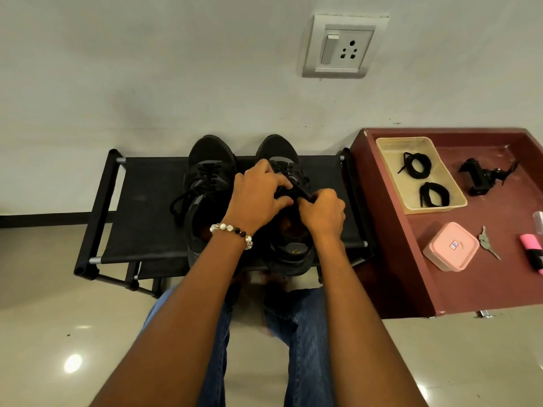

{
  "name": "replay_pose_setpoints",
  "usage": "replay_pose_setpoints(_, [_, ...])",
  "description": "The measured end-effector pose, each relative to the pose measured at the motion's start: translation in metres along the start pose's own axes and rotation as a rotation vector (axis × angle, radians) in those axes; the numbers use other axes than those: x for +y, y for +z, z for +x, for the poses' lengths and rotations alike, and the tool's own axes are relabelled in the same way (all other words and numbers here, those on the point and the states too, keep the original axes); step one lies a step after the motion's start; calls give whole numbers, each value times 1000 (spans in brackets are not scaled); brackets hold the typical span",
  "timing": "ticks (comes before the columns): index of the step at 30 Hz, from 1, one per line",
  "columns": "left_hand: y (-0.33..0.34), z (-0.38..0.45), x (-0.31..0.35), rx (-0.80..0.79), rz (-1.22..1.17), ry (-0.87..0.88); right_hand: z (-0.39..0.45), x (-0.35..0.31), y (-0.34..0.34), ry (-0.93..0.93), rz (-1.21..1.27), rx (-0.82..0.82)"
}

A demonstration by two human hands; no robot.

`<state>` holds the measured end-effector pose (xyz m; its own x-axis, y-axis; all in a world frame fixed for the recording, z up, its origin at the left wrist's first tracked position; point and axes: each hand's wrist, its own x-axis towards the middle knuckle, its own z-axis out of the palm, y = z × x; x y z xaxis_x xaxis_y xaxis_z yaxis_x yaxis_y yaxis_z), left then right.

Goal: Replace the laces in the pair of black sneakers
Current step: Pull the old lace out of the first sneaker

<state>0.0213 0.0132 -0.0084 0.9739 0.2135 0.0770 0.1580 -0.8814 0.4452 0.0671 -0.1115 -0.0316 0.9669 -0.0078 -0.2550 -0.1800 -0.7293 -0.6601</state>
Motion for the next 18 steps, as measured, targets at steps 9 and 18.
replay_pose_setpoints(9, [2, -2, 6, 228, -260, -86, 1, 1, 0, 19, -2, 5])
replay_pose_setpoints(18, [-29, 0, 0, 291, -1712, -435, 0, -1, 1, 16, 0, 6])
